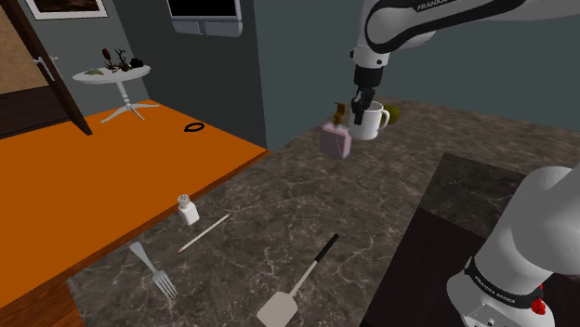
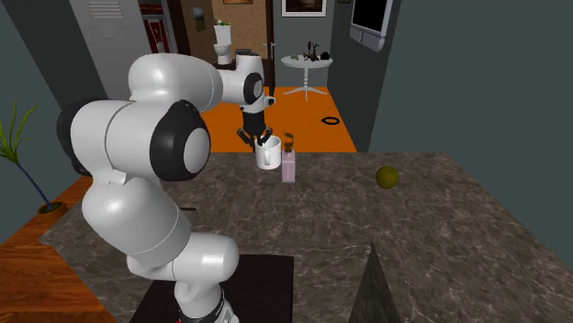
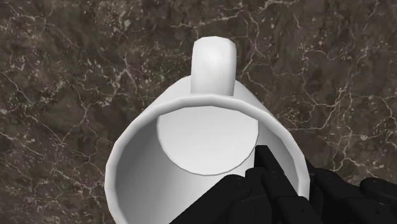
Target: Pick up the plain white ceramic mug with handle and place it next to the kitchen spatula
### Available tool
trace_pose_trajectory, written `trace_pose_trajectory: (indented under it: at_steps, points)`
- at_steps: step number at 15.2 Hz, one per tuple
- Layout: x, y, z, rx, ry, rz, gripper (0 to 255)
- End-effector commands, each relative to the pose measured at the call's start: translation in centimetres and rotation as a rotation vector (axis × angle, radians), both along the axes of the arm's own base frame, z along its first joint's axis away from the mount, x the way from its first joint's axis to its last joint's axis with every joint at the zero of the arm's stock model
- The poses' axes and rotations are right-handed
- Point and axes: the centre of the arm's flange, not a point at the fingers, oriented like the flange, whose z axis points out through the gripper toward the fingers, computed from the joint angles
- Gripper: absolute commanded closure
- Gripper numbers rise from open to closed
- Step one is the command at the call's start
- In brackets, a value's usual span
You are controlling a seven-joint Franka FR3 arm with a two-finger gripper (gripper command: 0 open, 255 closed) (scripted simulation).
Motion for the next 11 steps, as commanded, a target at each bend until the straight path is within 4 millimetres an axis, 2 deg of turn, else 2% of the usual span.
trace_pose_trajectory:
  at_steps: [1,11]
  points:
    - [-0.1,2.8,0.0,0.0,-0.001,-0.001,255]
    - [0.6,16.0,0.0,0.0,-0.001,-0.001,255]
